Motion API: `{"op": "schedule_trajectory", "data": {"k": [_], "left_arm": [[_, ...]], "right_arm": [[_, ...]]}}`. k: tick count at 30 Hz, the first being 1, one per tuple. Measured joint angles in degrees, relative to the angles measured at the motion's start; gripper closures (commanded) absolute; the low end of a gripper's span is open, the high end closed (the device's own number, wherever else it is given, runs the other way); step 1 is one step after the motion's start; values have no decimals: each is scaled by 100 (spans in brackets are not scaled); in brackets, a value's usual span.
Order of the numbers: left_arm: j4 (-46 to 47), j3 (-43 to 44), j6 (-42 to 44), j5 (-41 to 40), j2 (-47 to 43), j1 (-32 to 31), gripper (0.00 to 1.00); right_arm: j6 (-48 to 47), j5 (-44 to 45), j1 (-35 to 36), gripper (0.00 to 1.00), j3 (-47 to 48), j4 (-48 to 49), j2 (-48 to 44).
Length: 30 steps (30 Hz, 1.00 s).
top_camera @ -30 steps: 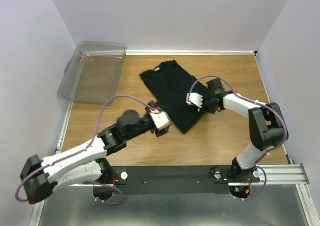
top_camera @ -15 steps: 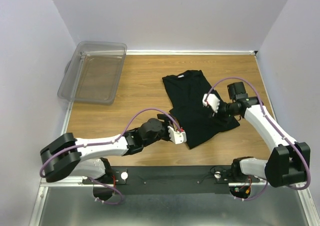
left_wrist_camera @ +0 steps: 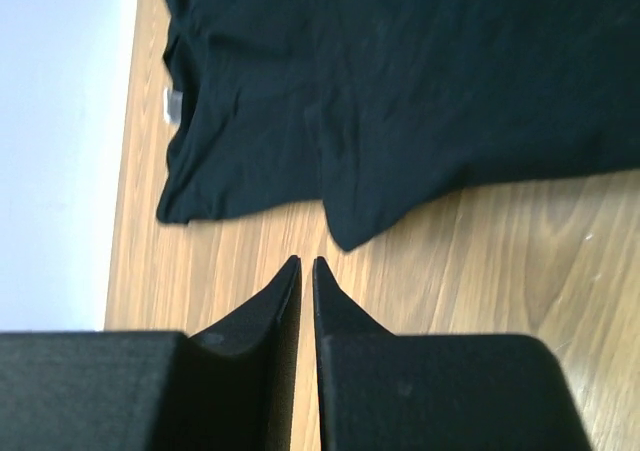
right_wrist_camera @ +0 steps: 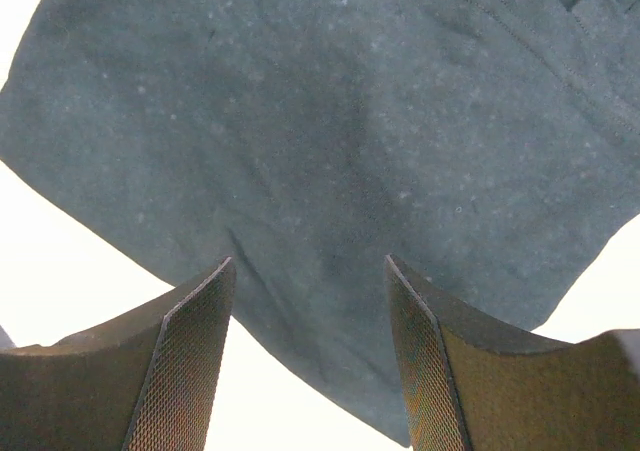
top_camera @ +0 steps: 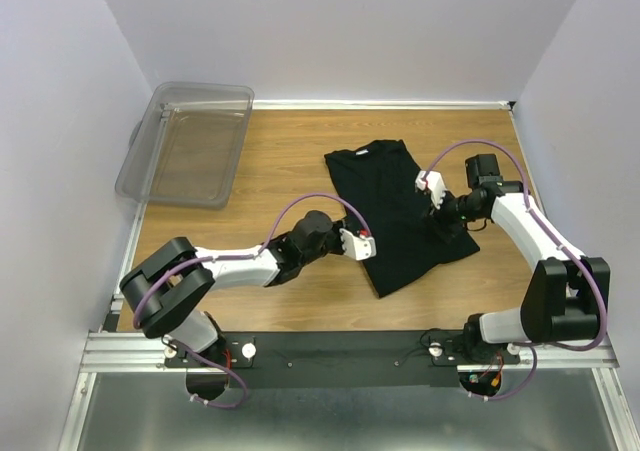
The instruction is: Fold and stack the t-shirts
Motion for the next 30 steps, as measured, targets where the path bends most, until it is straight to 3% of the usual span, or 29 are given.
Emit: {"op": "schedule_trajectory", "data": {"k": [4,6,10,12,14,18,20,24,30], "left_arm": [[-339,391,103,404,238,-4,95],[-619,728,118,595,474,-4,92],[-979,935,-4,761,520,-90,54],[-1132,907,-125,732,321,-348,43],[-1193,885,-317,614,-11,-986,39],[-990,949,-894,461,-192,-2264,36],[-953,1008,-1163,396,-28,-2533,36],[-1012,1309,-1569,201,697,-2594,37],[-1287,1812,-1954,59,1499,-2594,39]], "right_arm": [[63,-72,-50,31,-11,13,0],[81,-72,-63,31,-11,13,0],[-282,72,-98,29,-96,11,-195],[-896,304,-129,28,-306,-37,-525],[-1744,494,-289,28,-623,-111,-876],[-3497,723,-1226,28,-811,-476,-715],[-4299,765,-1821,27,-680,-680,-208],[-5254,761,-2326,25,-350,-1097,621],[-5801,476,-2341,24,-444,-1495,562]]}}
